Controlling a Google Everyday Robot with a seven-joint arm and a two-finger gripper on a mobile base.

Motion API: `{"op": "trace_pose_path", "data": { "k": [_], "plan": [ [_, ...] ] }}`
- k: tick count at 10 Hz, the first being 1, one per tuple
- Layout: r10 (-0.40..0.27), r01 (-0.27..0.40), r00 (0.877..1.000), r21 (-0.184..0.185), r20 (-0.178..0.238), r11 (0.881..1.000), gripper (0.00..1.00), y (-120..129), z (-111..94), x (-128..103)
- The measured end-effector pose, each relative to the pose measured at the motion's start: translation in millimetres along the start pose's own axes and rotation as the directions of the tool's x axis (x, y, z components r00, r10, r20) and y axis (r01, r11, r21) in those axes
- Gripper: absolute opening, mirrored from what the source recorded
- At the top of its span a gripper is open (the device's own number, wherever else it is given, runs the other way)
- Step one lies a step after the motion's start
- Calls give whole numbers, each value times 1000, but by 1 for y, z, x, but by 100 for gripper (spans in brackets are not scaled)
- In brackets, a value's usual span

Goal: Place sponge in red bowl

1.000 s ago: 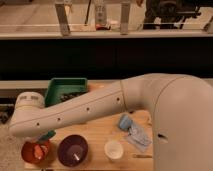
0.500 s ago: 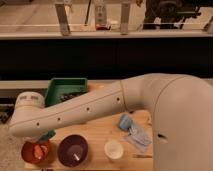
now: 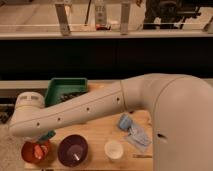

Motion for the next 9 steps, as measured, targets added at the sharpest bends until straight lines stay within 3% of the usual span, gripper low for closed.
{"op": "trace_pose_path", "data": {
  "k": [1,3,5,6,7,9],
  "plan": [
    [-6,6,1000,9,3,1000,0,-1,-1,1],
    [-55,54,998,85,5,995,0,-15,-14,15],
    [-127,126,992,157,-2,980,0,-39,-43,34],
    [-167,166,986,211,-9,963,0,-52,-60,45],
    [-218,214,976,283,-17,935,0,-70,-75,59],
    [-254,240,967,355,-8,903,0,-89,-87,74]
  ]
}}
